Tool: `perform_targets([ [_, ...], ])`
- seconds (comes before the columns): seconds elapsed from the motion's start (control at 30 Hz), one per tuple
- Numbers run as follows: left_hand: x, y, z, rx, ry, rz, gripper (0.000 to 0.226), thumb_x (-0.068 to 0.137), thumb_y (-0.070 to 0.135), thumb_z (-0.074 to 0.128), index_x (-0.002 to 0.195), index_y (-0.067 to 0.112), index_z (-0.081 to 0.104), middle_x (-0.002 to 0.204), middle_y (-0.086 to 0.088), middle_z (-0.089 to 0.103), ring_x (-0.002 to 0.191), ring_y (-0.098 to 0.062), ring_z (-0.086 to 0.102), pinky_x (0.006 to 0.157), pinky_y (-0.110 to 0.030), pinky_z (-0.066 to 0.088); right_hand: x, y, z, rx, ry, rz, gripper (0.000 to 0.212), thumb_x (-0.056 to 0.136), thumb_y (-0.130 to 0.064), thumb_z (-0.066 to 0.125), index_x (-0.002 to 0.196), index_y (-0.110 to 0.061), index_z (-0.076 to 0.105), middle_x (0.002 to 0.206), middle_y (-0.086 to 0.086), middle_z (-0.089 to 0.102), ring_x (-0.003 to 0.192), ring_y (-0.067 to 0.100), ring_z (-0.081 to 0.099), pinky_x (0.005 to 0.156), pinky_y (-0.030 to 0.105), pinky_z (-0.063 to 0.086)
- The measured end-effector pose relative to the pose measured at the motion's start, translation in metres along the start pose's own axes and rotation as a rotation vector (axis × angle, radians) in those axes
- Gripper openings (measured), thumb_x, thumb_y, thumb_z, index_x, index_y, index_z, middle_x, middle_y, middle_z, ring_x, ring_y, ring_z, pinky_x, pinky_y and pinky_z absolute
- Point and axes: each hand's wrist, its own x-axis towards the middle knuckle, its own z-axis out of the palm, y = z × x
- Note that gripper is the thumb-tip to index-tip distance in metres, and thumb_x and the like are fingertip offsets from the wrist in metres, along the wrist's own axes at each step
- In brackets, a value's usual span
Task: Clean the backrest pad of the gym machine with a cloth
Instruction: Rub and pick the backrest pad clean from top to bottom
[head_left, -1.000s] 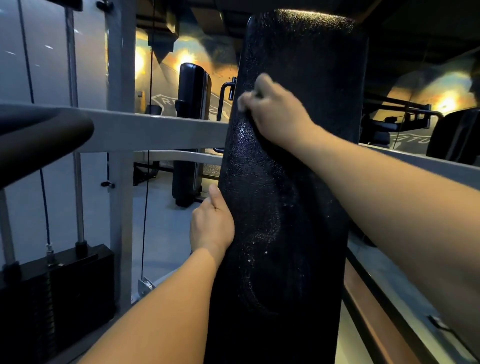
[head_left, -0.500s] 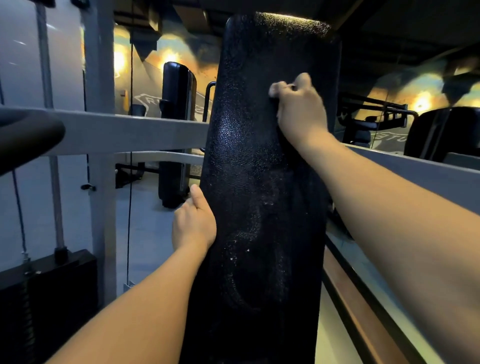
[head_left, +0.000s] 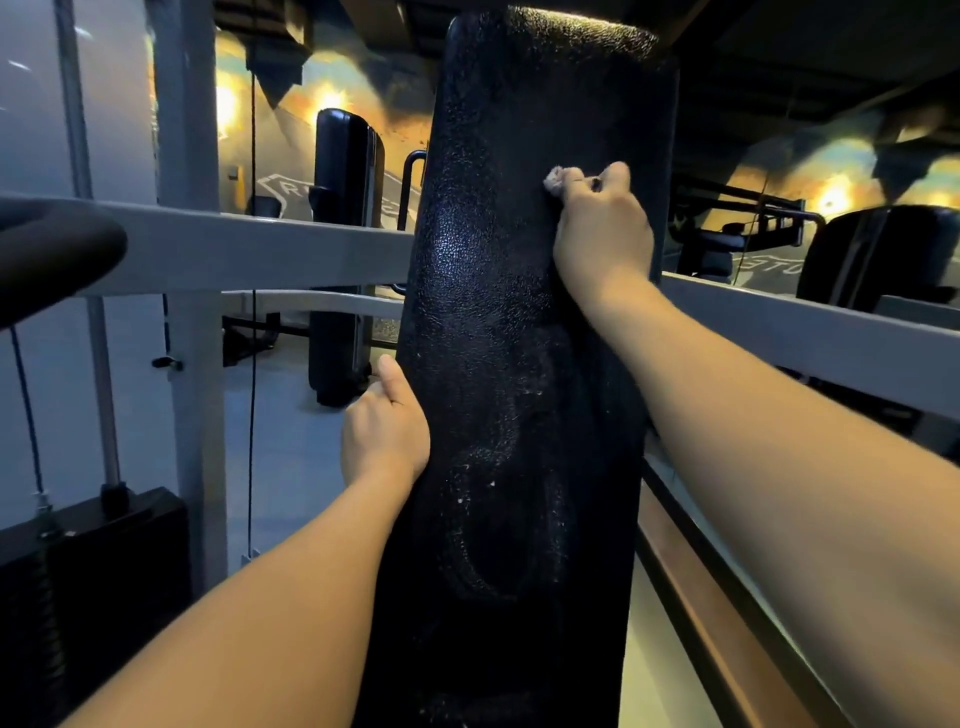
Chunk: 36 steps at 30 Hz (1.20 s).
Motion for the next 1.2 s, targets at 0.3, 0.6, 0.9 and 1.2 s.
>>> perform_targets([
  [0.3, 0.001, 0.0, 0.0, -0.004, -0.012, -0.004, 0.079, 0.103, 0.057, 0.005, 0.125, 0.006, 0.062, 0.124, -0.024, 0.062, 0.114, -0.041, 0.056, 0.087, -0.042, 0.042, -0.058, 0.01, 0.002, 0.061, 0.065, -0.254, 0.038, 0.104, -0.023, 0.051, 0.139, -0.01, 0.054, 0.096, 0.02, 0.062, 0.077, 0.042, 0.063, 0.062, 0.043, 0.049],
  [0.6, -0.001, 0.005, -0.002, -0.004, -0.005, 0.002, 0.078, 0.104, 0.054, 0.006, 0.122, 0.004, 0.063, 0.123, -0.023, 0.064, 0.114, -0.039, 0.057, 0.091, -0.043, 0.043, 0.058, 0.003, -0.007, 0.069, 0.042, -0.088, 0.037, 0.104, -0.015, 0.041, 0.13, -0.024, 0.066, 0.12, 0.015, 0.065, 0.106, 0.039, 0.064, 0.086, 0.039, 0.049],
  [0.9, -0.004, 0.005, 0.0, 0.016, 0.01, -0.024, 0.079, 0.105, 0.054, 0.005, 0.124, 0.004, 0.062, 0.125, -0.024, 0.062, 0.115, -0.04, 0.056, 0.091, -0.043, 0.042, -0.077, -0.013, 0.006, 0.155, 0.13, -0.341, 0.02, 0.088, -0.01, 0.072, 0.108, -0.009, 0.073, 0.073, 0.012, 0.062, 0.056, 0.035, 0.06, 0.049, 0.033, 0.045],
  [1.2, -0.003, 0.005, 0.001, 0.031, 0.012, 0.004, 0.078, 0.105, 0.054, 0.005, 0.118, 0.007, 0.065, 0.118, -0.019, 0.066, 0.105, -0.033, 0.057, 0.079, -0.034, 0.034, 0.021, -0.014, -0.005, 0.027, 0.089, -0.216, 0.032, 0.103, -0.016, 0.045, 0.125, -0.022, 0.068, 0.111, 0.016, 0.068, 0.096, 0.041, 0.067, 0.078, 0.042, 0.051],
])
